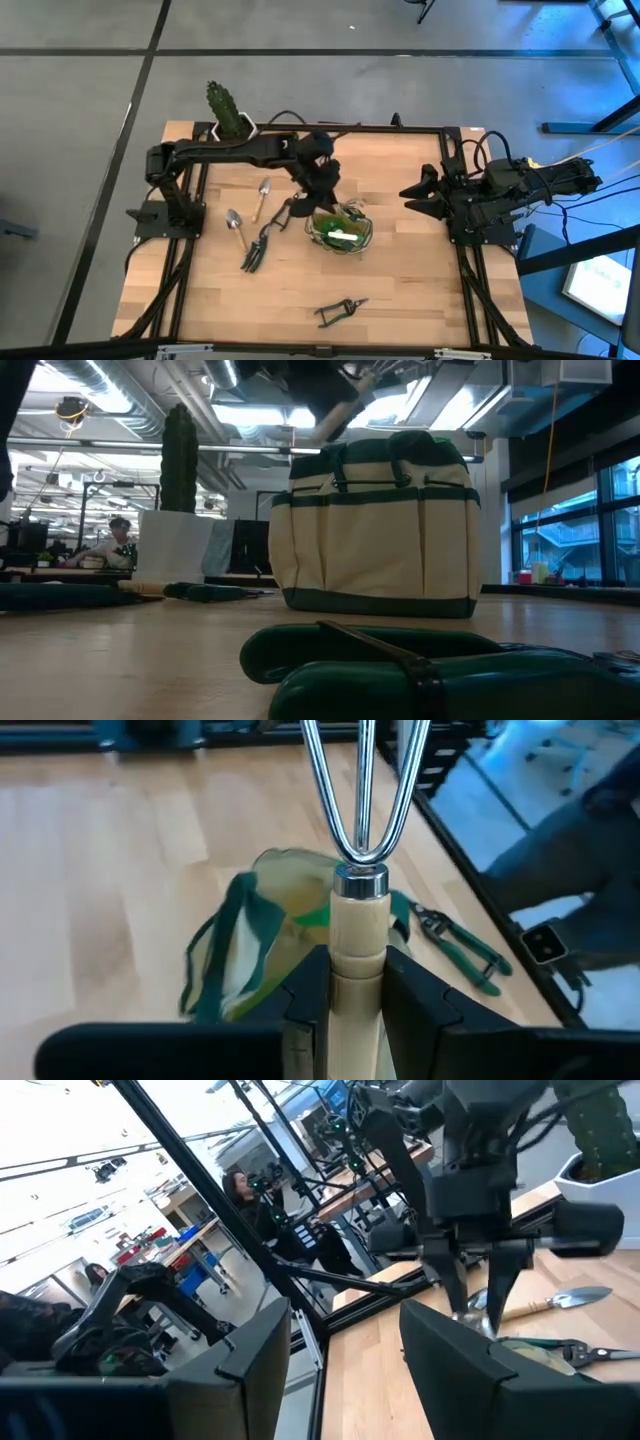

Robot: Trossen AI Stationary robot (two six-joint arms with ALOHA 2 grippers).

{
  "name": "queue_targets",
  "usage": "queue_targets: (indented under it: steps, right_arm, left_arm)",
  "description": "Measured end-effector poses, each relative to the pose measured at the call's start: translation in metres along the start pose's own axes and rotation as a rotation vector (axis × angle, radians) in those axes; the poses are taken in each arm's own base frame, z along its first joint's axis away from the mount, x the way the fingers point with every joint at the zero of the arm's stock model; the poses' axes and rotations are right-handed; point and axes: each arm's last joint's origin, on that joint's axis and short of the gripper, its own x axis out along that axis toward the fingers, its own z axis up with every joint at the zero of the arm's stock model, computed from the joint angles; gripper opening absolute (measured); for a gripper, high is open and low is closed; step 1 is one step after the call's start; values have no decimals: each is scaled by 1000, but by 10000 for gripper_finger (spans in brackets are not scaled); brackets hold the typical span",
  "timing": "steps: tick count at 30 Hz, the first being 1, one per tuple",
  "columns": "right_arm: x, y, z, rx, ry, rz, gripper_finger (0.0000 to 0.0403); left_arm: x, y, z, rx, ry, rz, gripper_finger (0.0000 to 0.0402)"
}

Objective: Pick & Place Garden tools in Gardening bag
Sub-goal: Put the hand rake into the gardening bag

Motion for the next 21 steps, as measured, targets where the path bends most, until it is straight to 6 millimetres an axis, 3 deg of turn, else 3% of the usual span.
queue_targets:
  steps: [5,10,16,21]
  right_arm:
    - [0,-1,-1,5,13,-9,193]
    - [0,-3,-4,16,37,-28,193]
    - [0,-3,-4,16,30,-38,193]
    - [0,-3,-4,15,29,-45,193]
  left_arm:
    - [13,-4,-8,51,67,-55,61]
    - [13,-9,-16,127,138,-93,61]
    - [9,0,-18,151,120,-106,61]
    - [25,7,-25,107,127,-173,61]
